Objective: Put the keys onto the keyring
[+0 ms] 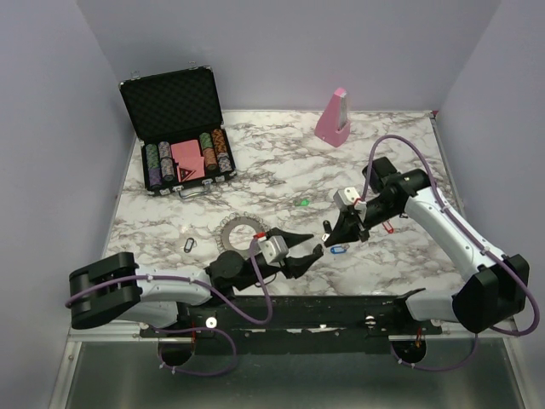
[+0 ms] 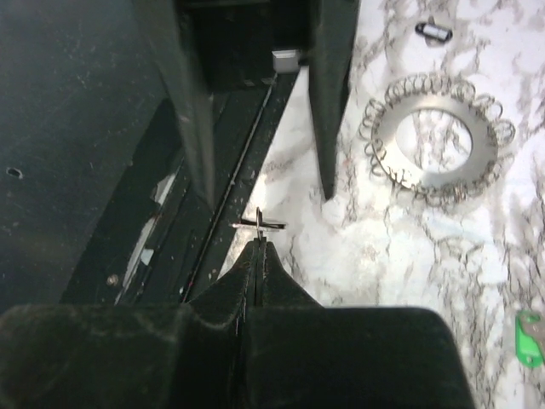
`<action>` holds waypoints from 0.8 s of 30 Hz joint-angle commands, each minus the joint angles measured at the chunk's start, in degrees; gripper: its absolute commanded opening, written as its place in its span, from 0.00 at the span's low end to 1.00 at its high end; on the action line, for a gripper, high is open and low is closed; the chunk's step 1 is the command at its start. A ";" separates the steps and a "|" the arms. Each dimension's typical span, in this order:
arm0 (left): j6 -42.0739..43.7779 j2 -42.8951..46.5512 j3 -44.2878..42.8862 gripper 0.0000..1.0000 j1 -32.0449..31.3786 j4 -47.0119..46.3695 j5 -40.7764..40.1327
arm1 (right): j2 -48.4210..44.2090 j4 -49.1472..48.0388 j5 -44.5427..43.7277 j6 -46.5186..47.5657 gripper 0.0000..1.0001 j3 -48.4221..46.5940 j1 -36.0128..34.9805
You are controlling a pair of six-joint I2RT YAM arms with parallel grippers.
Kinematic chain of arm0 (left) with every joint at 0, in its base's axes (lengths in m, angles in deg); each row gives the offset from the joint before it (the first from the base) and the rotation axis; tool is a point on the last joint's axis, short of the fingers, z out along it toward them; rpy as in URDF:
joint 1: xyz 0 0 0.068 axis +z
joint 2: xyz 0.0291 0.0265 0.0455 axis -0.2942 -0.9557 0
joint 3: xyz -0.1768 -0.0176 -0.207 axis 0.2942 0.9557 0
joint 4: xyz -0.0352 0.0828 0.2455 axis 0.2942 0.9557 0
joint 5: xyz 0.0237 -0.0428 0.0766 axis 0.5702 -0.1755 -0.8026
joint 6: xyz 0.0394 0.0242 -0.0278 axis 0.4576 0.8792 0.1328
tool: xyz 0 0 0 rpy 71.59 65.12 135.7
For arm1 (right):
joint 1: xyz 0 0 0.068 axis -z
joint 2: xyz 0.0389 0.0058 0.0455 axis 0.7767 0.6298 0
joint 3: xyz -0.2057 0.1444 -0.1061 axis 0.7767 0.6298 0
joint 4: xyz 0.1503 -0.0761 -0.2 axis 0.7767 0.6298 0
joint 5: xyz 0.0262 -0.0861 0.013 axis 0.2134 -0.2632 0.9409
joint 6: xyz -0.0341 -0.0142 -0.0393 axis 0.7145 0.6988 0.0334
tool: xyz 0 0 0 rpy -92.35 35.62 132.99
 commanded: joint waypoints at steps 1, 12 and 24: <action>-1.06 6.40 1.86 0.75 0.01 7.34 -2.17 | -1.24 -1.12 -10.07 -4.67 0.01 -2.97 0.03; -3.17 10.29 -6.04 0.97 0.27 31.37 -0.32 | 0.70 1.52 -26.70 -8.89 0.01 -10.18 0.03; -6.07 0.27 -9.91 0.72 3.86 19.77 -0.33 | 2.19 1.96 -26.09 -8.72 0.01 -8.95 -0.33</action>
